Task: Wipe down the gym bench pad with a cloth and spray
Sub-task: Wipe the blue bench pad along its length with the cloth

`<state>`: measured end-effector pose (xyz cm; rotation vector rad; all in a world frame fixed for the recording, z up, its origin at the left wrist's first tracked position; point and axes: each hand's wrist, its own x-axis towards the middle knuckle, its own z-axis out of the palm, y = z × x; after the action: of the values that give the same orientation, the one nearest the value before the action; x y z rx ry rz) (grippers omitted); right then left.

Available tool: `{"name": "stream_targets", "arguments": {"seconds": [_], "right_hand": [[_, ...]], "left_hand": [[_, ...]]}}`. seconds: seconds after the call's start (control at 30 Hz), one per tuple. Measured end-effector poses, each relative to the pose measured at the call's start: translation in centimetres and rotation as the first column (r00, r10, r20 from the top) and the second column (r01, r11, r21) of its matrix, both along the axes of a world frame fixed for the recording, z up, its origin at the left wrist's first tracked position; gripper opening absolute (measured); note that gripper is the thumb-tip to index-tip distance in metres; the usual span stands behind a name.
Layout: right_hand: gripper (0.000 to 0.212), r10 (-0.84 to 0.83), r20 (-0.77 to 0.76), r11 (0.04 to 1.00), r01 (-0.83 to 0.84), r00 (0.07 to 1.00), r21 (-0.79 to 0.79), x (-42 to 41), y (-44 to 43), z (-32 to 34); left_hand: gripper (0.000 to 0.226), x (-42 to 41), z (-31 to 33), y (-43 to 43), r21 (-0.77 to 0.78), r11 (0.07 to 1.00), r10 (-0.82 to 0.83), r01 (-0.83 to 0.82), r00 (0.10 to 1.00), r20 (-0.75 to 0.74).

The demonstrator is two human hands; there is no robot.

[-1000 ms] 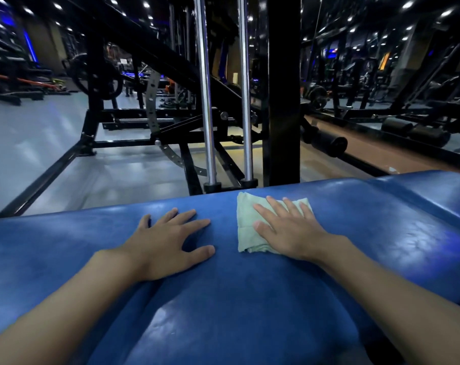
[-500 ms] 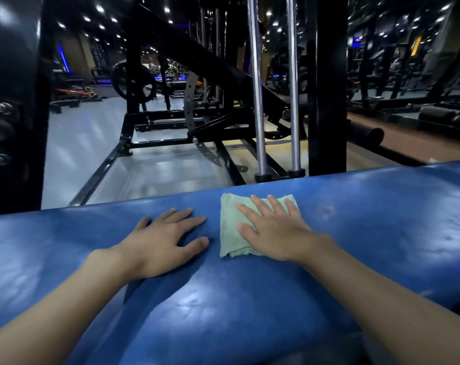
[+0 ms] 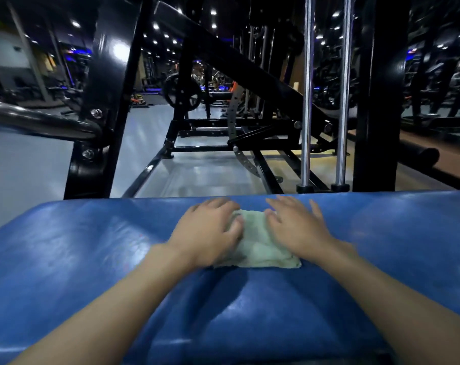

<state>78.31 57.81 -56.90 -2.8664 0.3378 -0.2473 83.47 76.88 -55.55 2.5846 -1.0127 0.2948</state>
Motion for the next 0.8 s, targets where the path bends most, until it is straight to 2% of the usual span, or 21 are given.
{"name": "stream_targets", "arguments": {"seconds": [0.07,0.1,0.2,0.23,0.4,0.57,0.67,0.8], "right_hand": [[0.051,-0.085,-0.014,0.996,0.085,0.996,0.009,-1.4,-2.5,-0.7],[0.051,-0.1,-0.054,0.995,0.101,0.994,0.012,-2.1,-3.4,-1.2],[0.052,-0.089,-0.166,0.996,0.09,0.982,0.0,-3.4,-4.5,-2.4],[0.052,-0.088,-0.167,0.996,0.088,0.982,-0.006,-3.3,-4.5,-2.5],[0.045,-0.093,-0.09,0.995,0.09,0.992,-0.041,-2.3,-3.1,-1.7],[0.053,0.096,-0.091,0.995,-0.093,0.991,0.031,-0.3,0.8,-2.0],[0.053,0.112,-0.171,0.991,-0.122,0.979,-0.047,0.2,2.1,-2.3],[0.049,0.09,-0.155,0.983,-0.113,0.984,-0.146,0.9,3.4,-0.9]], "left_hand": [[0.04,-0.8,-0.6,-3.5,-0.008,1.0,-0.001,0.001,1.0,-0.01],[0.043,-1.1,-1.1,-5.0,0.033,0.999,0.001,0.0,0.998,-0.057],[0.061,-1.3,-2.9,-6.9,0.291,0.957,0.059,0.003,0.977,-0.205],[0.064,-1.0,-3.2,-6.7,0.324,0.946,0.071,0.005,0.973,-0.222],[0.065,0.7,-3.5,-4.4,0.351,0.936,0.086,-0.008,0.974,-0.208],[0.063,2.4,-3.5,-0.6,0.355,0.933,0.123,-0.05,0.975,-0.186],[0.061,3.4,-3.4,2.4,0.357,0.93,0.159,-0.087,0.971,-0.179],[0.06,4.9,-3.3,6.7,0.36,0.921,0.222,-0.145,0.958,-0.181]]}}
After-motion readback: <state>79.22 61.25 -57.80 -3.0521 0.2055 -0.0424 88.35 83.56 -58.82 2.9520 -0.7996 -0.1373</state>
